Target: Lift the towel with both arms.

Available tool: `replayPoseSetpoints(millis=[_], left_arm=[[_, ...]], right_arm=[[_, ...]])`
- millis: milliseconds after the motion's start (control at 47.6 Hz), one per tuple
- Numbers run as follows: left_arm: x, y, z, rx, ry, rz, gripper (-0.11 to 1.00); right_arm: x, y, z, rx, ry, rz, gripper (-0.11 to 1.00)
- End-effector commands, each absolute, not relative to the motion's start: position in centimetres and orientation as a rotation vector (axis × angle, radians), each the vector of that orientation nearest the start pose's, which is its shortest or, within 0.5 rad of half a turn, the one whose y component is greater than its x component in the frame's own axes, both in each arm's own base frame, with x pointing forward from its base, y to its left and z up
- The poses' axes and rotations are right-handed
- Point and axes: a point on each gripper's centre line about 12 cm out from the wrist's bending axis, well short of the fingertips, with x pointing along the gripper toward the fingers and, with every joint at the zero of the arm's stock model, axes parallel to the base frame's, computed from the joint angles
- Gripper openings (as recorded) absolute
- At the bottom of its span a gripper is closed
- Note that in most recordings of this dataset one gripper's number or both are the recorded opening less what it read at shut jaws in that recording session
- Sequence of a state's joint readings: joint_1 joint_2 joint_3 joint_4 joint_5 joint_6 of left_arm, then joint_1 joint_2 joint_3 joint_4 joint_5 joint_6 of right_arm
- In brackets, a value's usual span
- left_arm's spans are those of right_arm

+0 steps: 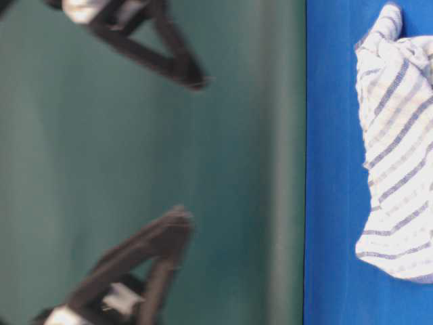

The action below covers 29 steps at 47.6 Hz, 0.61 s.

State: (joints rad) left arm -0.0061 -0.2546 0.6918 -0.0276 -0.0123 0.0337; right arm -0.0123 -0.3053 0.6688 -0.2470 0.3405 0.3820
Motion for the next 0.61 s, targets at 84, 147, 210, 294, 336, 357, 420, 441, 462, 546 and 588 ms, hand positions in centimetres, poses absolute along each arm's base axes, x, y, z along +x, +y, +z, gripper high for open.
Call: replayPoseSetpoints(millis=[84, 147, 210, 294, 336, 357, 420, 441, 462, 546, 588], left_arm=[[37.6, -0.6, 21.3, 0.008, 0.460, -0.015, 0.91], [38.0, -0.9, 19.5, 0.004, 0.486, -0.019, 0.91], [38.6, -1.1, 17.8, -0.002, 0.514, -0.022, 0.91], [38.9, -1.3, 16.3, -0.012, 0.540, -0.022, 0.91], [39.0, -1.3, 15.6, -0.016, 0.554, -0.021, 0.91], [39.1, -1.4, 15.3, -0.019, 0.560, -0.021, 0.91], [39.1, -1.4, 14.2, -0.024, 0.585, -0.019, 0.91], [39.1, -1.4, 13.9, -0.023, 0.593, -0.020, 0.91], [39.1, -1.4, 13.6, -0.024, 0.597, -0.018, 0.91], [39.0, -1.4, 12.6, -0.023, 0.620, -0.019, 0.91], [39.1, -1.4, 12.3, -0.023, 0.625, -0.018, 0.91]], right_arm=[[34.5, -1.2, 21.3, 0.120, 0.747, -0.130, 0.63], [34.8, -1.1, 19.6, 0.119, 0.782, -0.128, 0.63], [35.0, -1.1, 18.2, 0.118, 0.819, -0.128, 0.63], [35.1, -1.1, 16.2, 0.115, 0.874, -0.131, 0.63], [35.2, -1.0, 15.5, 0.114, 0.893, -0.131, 0.63], [35.2, -1.0, 15.1, 0.113, 0.902, -0.129, 0.63], [35.4, -0.9, 14.1, 0.111, 0.925, -0.126, 0.63], [35.4, -0.8, 13.8, 0.111, 0.932, -0.126, 0.63], [35.4, -0.8, 13.5, 0.112, 0.936, -0.126, 0.63], [35.5, -0.8, 12.5, 0.111, 0.951, -0.122, 0.63], [35.6, -0.8, 12.1, 0.112, 0.955, -0.119, 0.63]])
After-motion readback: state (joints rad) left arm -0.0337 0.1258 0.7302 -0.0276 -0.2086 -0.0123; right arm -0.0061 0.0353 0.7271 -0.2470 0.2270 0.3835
